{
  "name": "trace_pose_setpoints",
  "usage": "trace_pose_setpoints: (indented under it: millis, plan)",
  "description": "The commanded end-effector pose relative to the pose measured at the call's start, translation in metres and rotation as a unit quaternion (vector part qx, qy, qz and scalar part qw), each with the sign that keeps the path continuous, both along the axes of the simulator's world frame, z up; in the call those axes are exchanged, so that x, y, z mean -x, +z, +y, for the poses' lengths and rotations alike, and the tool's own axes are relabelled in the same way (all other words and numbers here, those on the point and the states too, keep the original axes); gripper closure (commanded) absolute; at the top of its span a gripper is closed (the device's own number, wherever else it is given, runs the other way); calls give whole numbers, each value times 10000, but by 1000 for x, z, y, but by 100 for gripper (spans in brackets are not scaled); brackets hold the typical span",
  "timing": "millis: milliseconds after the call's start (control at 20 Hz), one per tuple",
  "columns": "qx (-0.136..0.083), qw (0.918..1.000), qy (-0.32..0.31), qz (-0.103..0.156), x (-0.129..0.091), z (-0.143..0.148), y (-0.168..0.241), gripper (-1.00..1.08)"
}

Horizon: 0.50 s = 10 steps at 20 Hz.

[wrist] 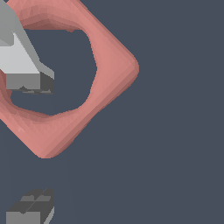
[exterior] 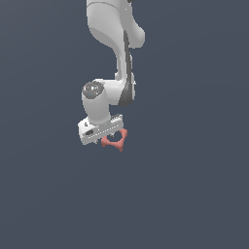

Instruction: Pick up the object and move it to a goal position.

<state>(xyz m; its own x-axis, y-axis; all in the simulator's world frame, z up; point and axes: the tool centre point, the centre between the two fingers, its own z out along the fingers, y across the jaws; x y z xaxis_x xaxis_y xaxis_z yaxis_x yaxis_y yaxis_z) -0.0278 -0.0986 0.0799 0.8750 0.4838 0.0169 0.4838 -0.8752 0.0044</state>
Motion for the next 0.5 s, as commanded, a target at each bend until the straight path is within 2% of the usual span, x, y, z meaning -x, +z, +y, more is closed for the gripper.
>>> trace_pose_setpoints:
  millis: [0, 450]
  plan:
    - [-9, 9999, 110, 0, 2, -2, -4, -60]
    - [-16, 9998, 184, 6, 4, -5, -9, -60]
